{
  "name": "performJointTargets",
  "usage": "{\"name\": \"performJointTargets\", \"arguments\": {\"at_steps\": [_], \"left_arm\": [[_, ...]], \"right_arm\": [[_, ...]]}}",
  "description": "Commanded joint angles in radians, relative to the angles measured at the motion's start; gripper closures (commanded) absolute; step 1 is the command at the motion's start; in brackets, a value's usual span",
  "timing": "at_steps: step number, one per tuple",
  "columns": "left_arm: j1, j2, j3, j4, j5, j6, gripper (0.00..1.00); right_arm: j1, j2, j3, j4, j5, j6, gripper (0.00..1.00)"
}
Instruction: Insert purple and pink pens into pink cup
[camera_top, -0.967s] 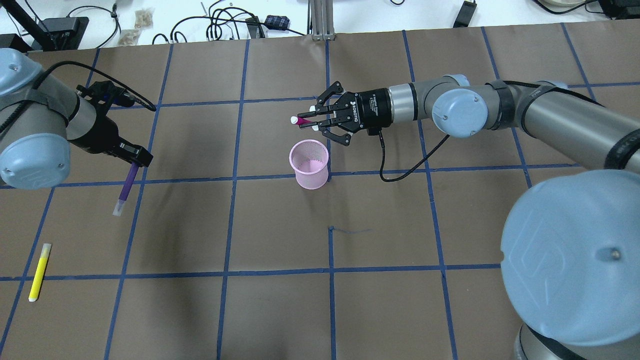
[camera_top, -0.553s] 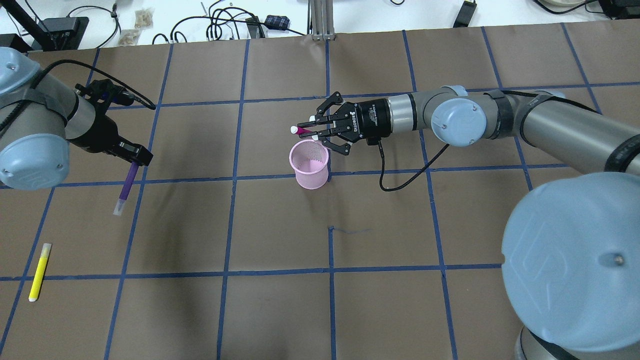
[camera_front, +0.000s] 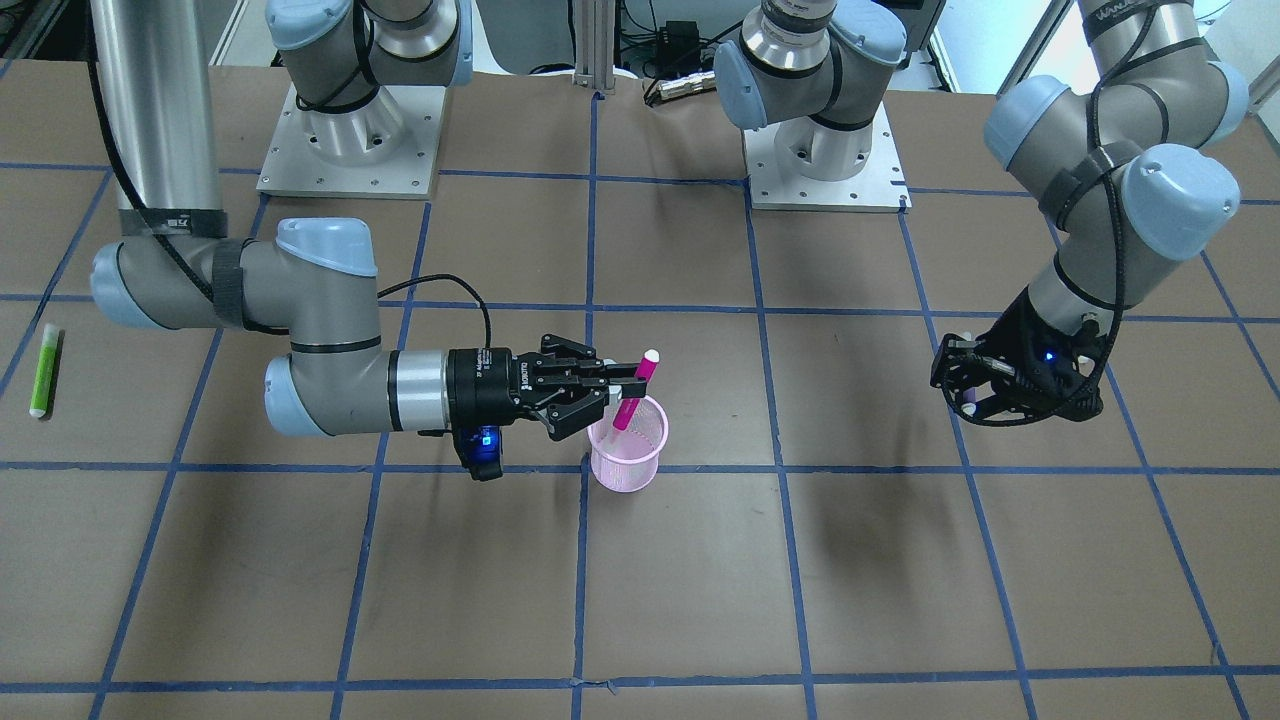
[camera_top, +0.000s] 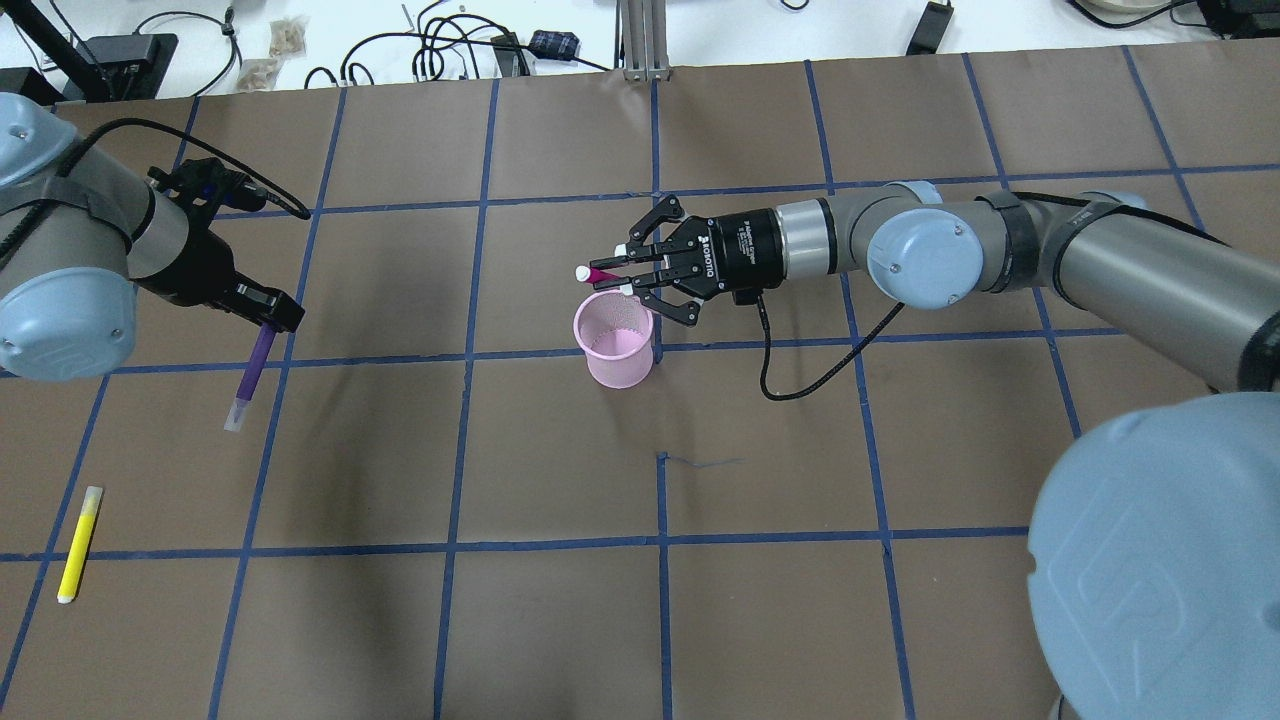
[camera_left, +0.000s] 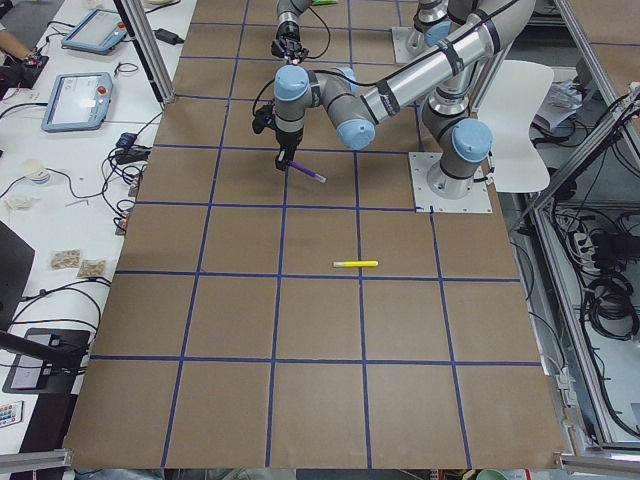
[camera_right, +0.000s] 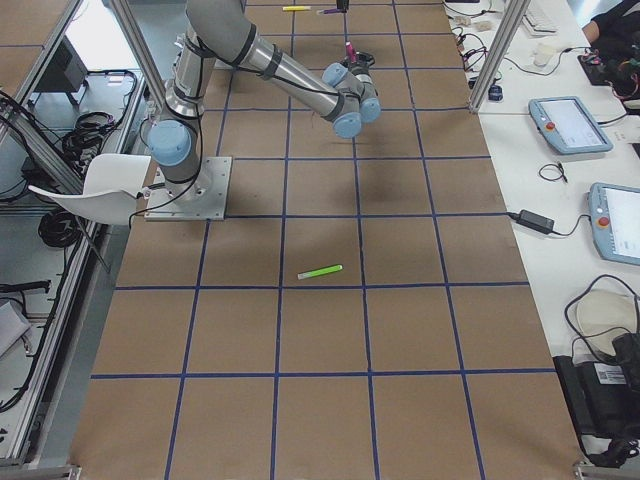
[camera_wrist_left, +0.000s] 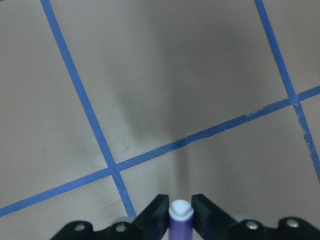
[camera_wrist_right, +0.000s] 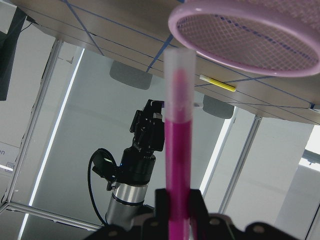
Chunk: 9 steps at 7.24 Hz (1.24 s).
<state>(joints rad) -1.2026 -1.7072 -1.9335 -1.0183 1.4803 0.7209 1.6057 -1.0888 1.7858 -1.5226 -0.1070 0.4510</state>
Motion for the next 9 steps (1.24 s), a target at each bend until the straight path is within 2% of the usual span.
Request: {"name": "performJointTargets", "arguments": {"at_steps": [1,5,6,7,8,9], "left_arm": [[0.000,0.001,0.001,0.000,0.000,0.000,0.99],[0.000,-0.003,0.001,0.000,0.000,0.000,0.99],[0.000,-0.009,0.001,0.000,0.000,-0.001,0.99],[0.000,-0.006,0.002,-0.002,0.002,-0.001,0.99],[0.000,-0.006,0.002,-0.002,0.002,-0.001,0.99],[0.000,-0.006,0.001,-0.002,0.002,-0.001,0.99]], "right_arm": [[0.000,0.000,0.007,0.002,0.006,0.002,1.00],[0.023,0.003,0.041,0.001,0.067,0.001,1.00],[0.023,0.003,0.043,0.002,0.069,0.001,0.84],[0.023,0.001,0.055,0.001,0.070,0.000,0.76],[0.023,-0.005,0.079,-0.004,0.070,0.000,0.76],[0.023,-0.008,0.084,-0.001,0.093,0.001,0.42]]}}
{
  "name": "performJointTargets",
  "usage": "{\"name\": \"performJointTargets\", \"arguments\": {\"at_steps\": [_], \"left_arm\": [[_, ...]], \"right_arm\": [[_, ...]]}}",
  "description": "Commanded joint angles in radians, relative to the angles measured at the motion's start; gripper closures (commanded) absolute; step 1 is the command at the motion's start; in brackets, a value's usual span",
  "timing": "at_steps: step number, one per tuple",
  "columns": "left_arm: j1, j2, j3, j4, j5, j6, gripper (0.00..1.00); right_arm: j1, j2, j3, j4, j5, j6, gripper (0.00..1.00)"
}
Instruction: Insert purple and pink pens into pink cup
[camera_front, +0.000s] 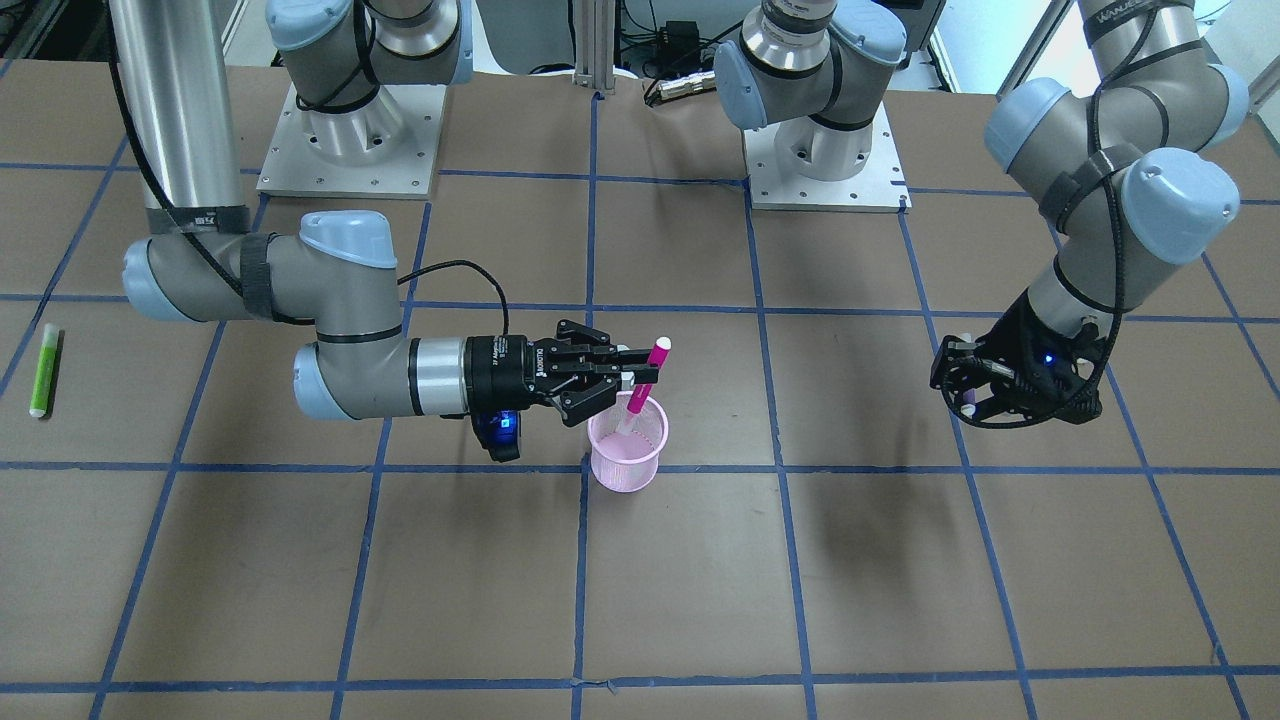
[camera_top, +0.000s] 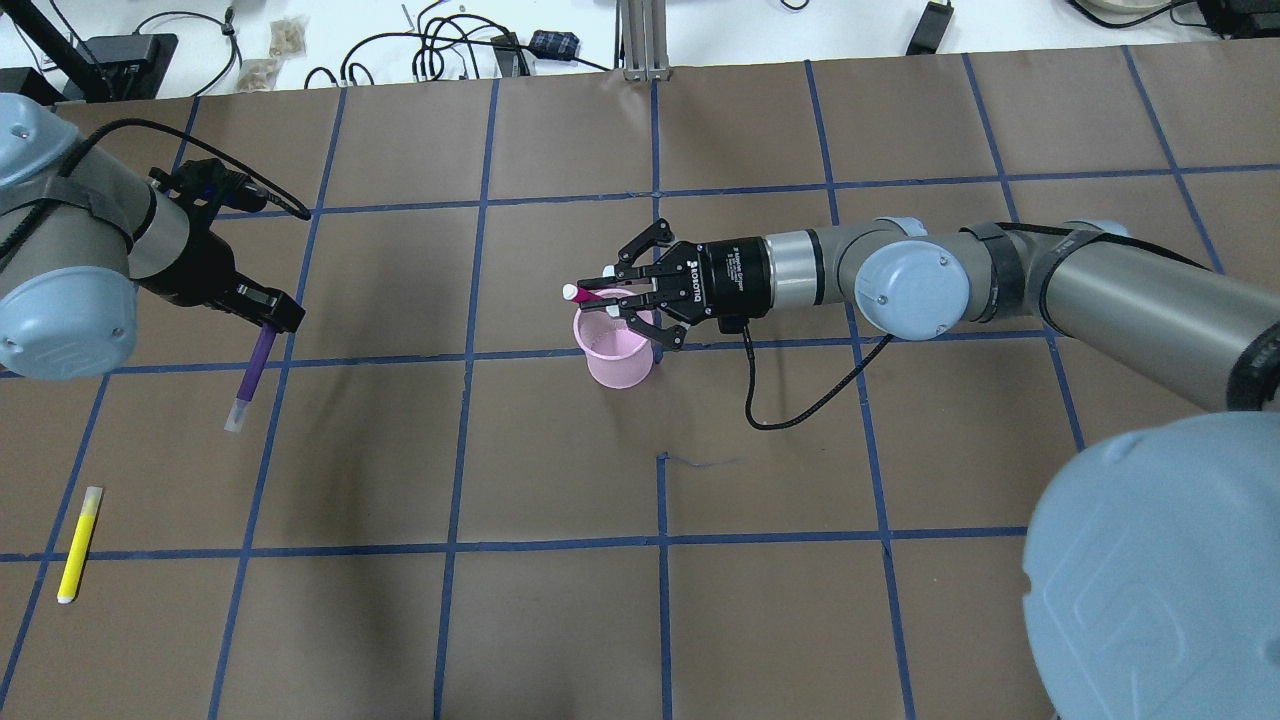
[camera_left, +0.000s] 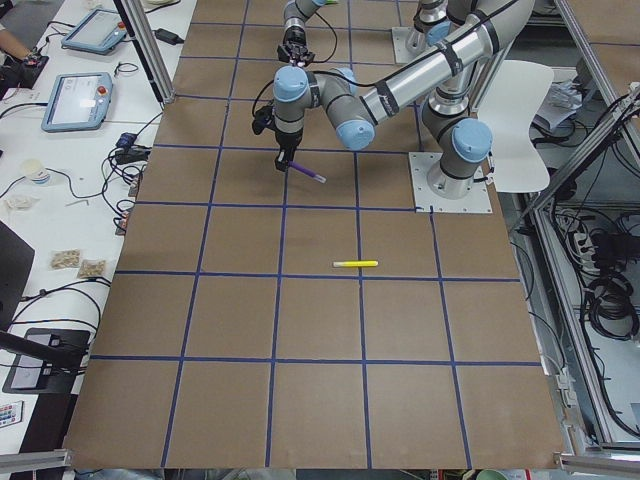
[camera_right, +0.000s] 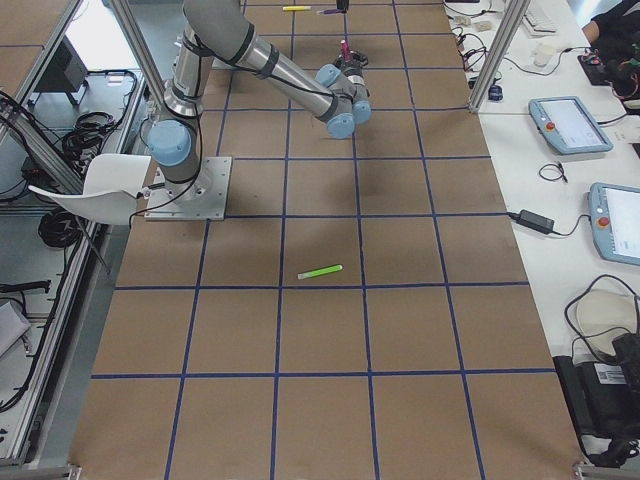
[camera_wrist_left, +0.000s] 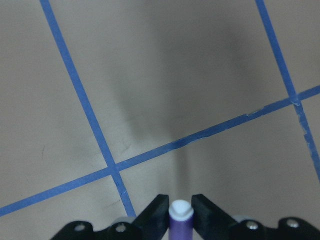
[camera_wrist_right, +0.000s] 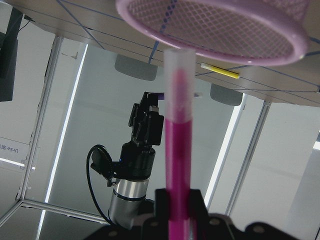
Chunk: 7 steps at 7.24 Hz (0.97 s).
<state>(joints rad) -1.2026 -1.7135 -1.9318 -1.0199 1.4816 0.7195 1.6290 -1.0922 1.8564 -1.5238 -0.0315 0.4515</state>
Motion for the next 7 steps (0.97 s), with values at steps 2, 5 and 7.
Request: {"name": "performJointTargets", "arguments": {"at_steps": [2,5,7], "left_arm": [[0.000,0.000,0.001,-0.003,-0.001,-0.002,0.99],[-0.021,0.041,0.002,-0.005,-0.098,-0.040,0.99],[-0.204,0.107,0.045,0.012,-0.150,-0.224,0.99]], "right_arm": [[0.000,-0.005,0.018,0.004,0.064,0.003,0.16],[-0.072,-0.046,-0.082,-0.021,-0.099,0.186,0.09],[-0.194,-0.122,-0.237,-0.019,-0.361,0.372,0.08]]}}
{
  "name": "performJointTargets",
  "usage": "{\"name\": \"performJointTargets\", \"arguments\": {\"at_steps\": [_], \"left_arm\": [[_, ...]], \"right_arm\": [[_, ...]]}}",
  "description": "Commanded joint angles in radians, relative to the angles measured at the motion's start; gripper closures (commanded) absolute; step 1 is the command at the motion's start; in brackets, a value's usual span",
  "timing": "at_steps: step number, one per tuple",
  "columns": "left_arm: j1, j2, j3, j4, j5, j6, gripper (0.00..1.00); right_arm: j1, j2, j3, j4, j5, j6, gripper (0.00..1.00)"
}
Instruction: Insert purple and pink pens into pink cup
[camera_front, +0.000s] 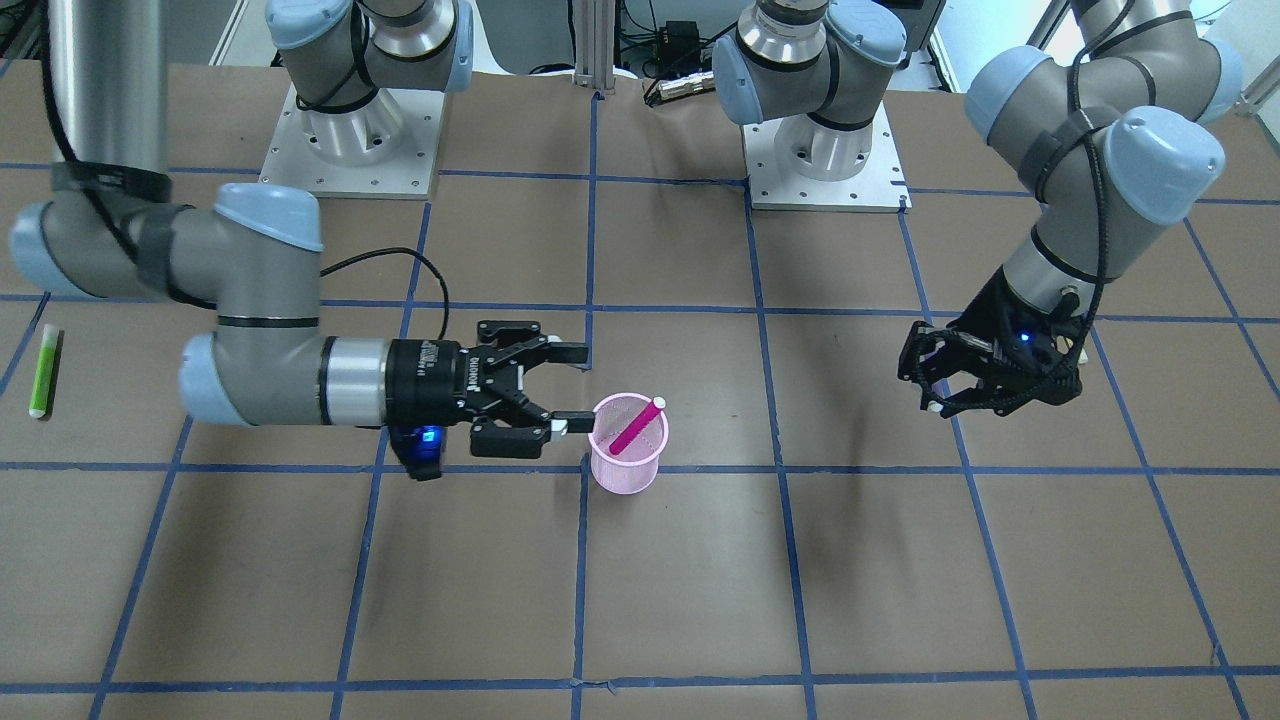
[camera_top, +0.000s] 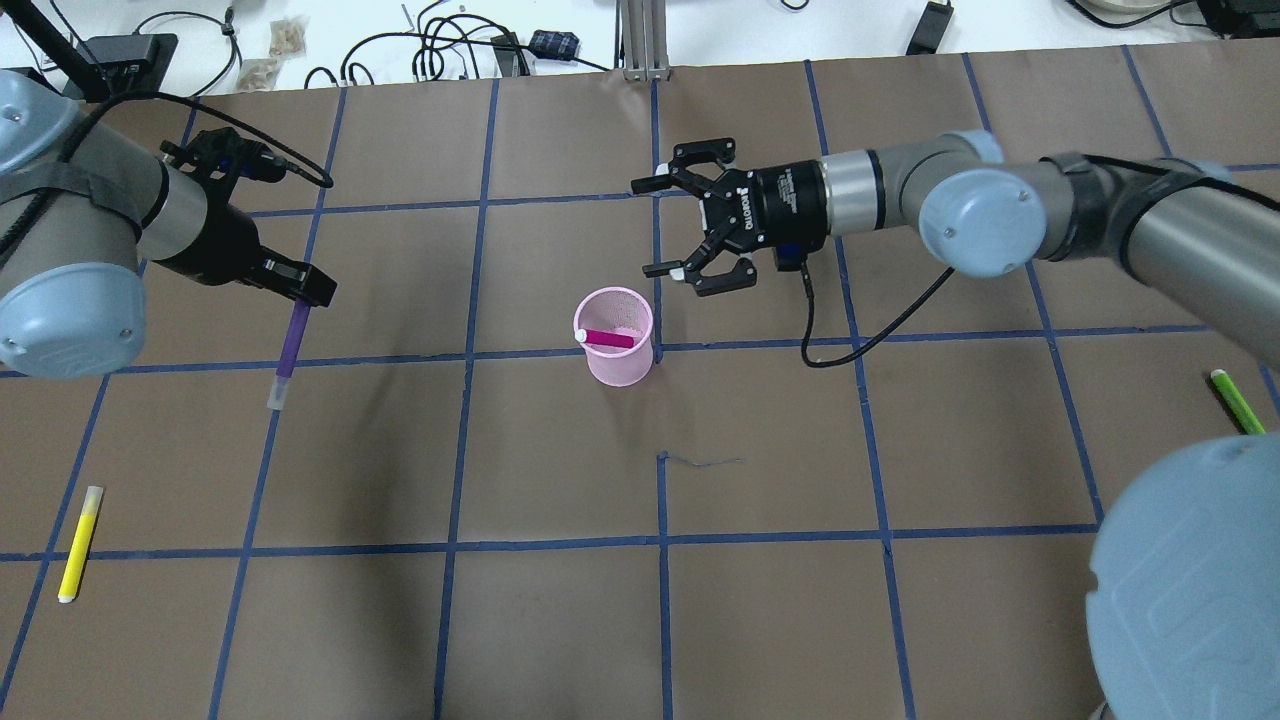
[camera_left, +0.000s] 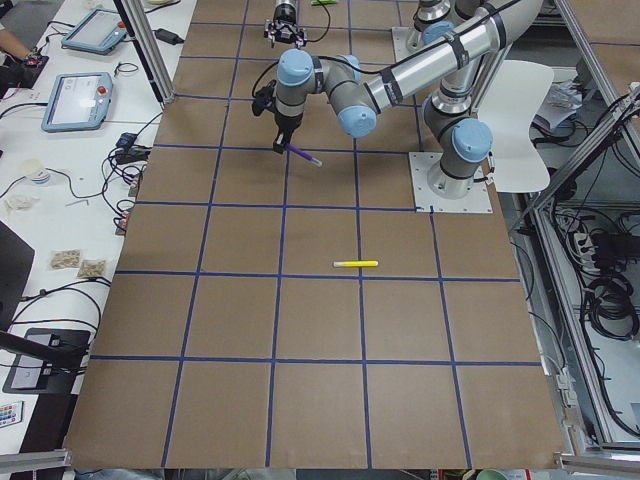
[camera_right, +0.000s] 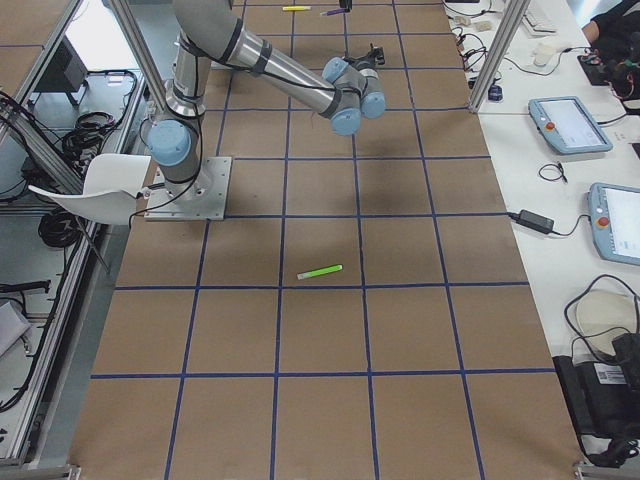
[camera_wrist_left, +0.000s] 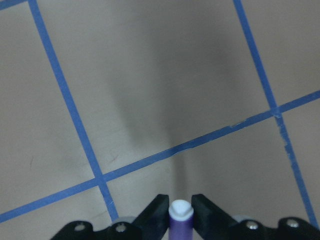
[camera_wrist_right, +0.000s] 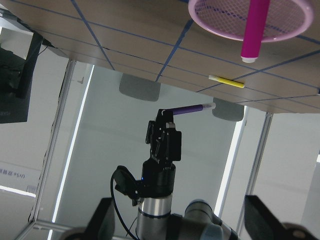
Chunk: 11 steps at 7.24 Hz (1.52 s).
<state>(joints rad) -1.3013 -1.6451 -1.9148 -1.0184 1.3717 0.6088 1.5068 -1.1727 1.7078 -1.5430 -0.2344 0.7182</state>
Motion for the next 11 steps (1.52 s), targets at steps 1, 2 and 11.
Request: {"name": "performJointTargets", "arguments": {"at_steps": [1,2,11], "left_arm": [[-0.212,0.051,0.060,0.021,-0.086,-0.217,0.99],[-0.327,0.027,0.066,0.097,-0.086,-0.239,0.99],[-0.516,-0.183,0.054,0.753,0.030,-0.555,0.99]], "right_arm": [[-0.110,-0.054,-0.158,0.012,-0.312,0.131,0.05],[-0.123,-0.067,-0.219,0.017,-0.465,0.133,0.00],[-0.033,-0.211,-0.298,-0.030,-1.313,-0.078,0.00]]}}
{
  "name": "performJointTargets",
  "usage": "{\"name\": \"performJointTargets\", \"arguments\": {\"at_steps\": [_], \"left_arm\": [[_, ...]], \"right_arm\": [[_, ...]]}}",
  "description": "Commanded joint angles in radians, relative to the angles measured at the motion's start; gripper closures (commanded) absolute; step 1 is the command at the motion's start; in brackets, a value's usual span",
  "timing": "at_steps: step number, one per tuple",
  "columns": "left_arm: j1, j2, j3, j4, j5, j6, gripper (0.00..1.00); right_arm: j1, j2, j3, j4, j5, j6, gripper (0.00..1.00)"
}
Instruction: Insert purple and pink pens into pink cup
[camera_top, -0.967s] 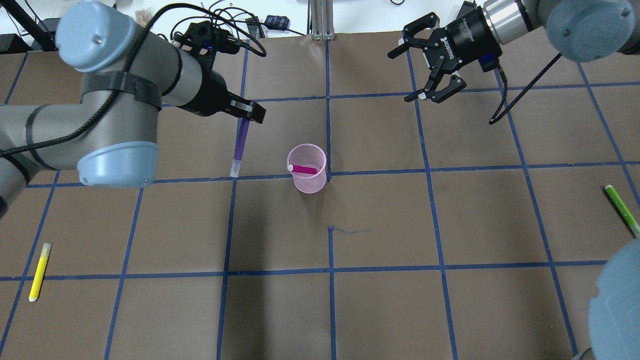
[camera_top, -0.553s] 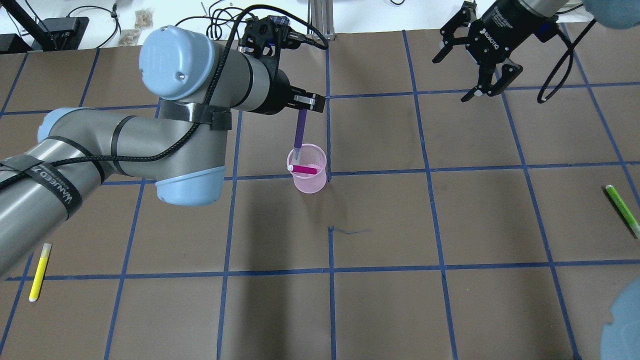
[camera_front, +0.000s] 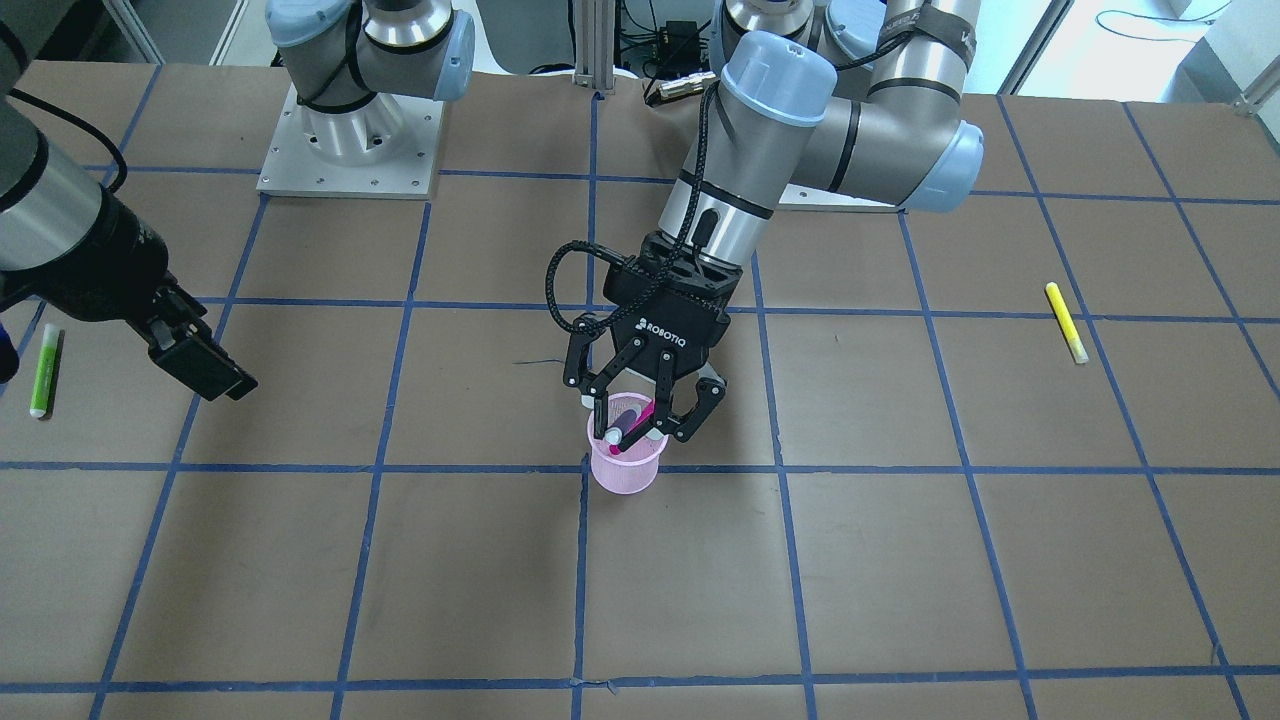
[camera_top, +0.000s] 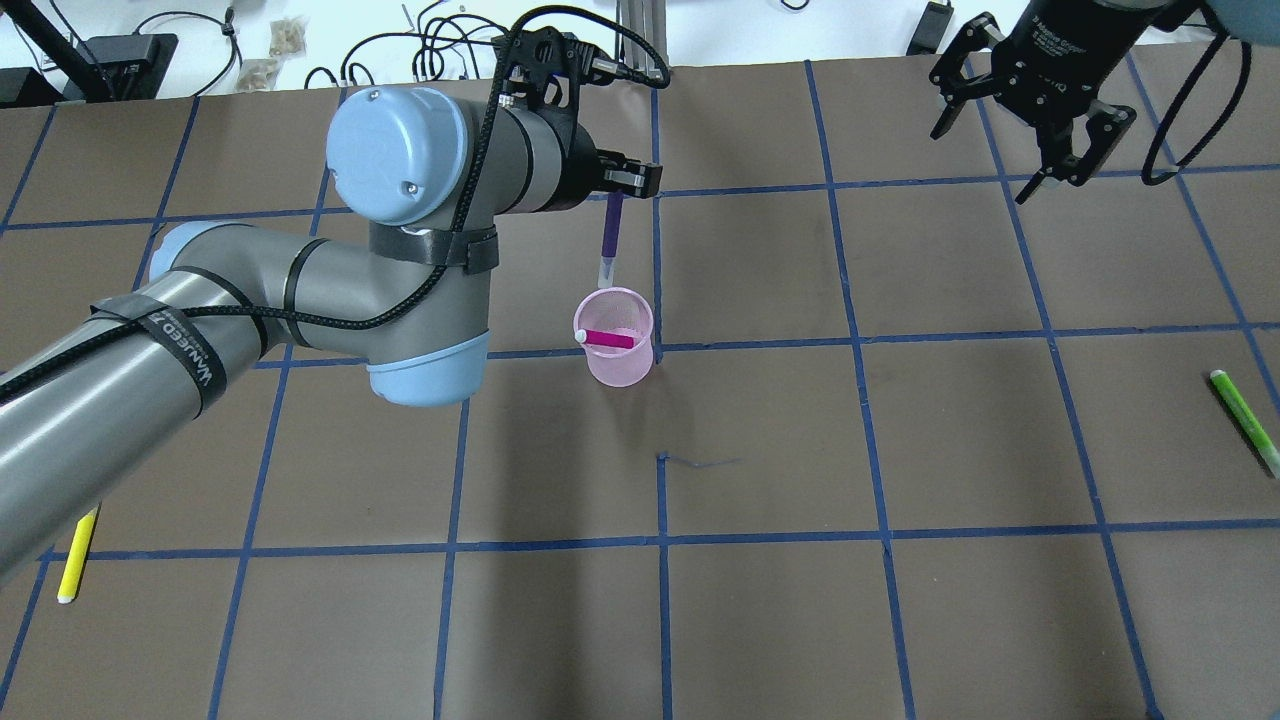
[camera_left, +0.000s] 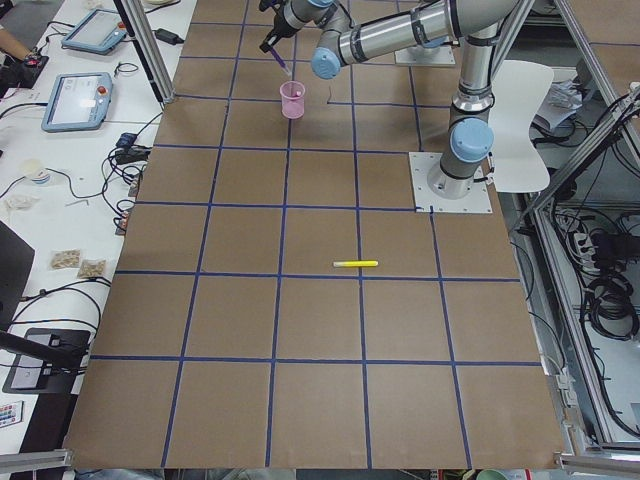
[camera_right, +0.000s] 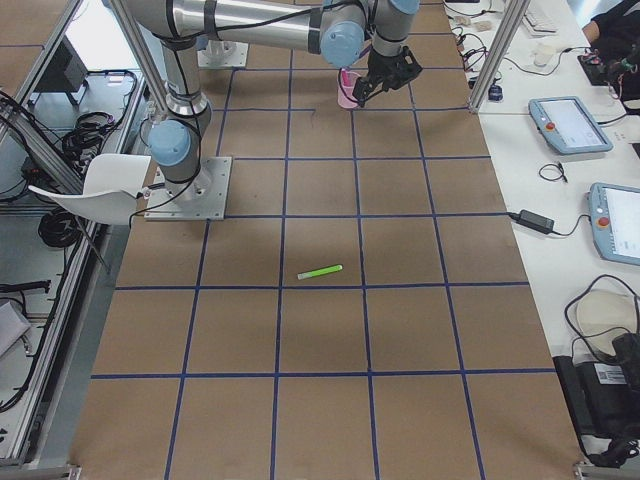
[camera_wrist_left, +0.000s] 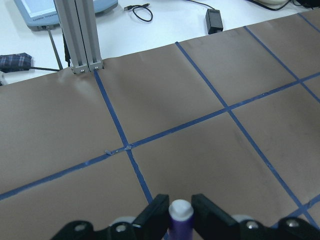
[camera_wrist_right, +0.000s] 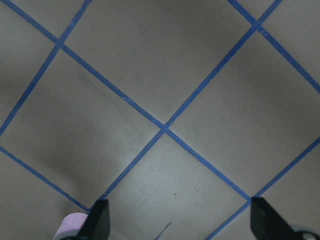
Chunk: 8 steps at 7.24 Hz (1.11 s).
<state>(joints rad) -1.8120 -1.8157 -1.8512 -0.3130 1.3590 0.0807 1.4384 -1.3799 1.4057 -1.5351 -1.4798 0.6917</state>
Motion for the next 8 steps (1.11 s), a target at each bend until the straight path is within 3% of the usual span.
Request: {"name": "performJointTargets", "arguments": {"at_steps": [1,3,4,5,8], "left_arm": [[-0.007,-0.007,-0.031,0.069,0.070,-0.050,0.99],[-0.007,-0.028,-0.138,0.266,0.086,-0.058,0.99],[-0.007,-0.036,-0.158,0.341,0.089,-0.062,0.99],[-0.009,-0.043,-0.158,0.347,0.089,-0.062,0.99],[-0.015,-0.048,-0.169,0.370,0.089,-0.062,0.99]], "right_arm": [[0.052,-0.008,0.021,-0.055,-0.089,-0.058,0.00],[0.091,-0.037,0.027,-0.083,-0.126,-0.217,0.00],[0.144,-0.037,0.032,-0.082,-0.163,-0.230,0.13],[0.164,-0.044,0.051,-0.085,-0.160,-0.233,0.00],[0.165,-0.129,0.180,-0.086,-0.158,-0.405,0.00]]}}
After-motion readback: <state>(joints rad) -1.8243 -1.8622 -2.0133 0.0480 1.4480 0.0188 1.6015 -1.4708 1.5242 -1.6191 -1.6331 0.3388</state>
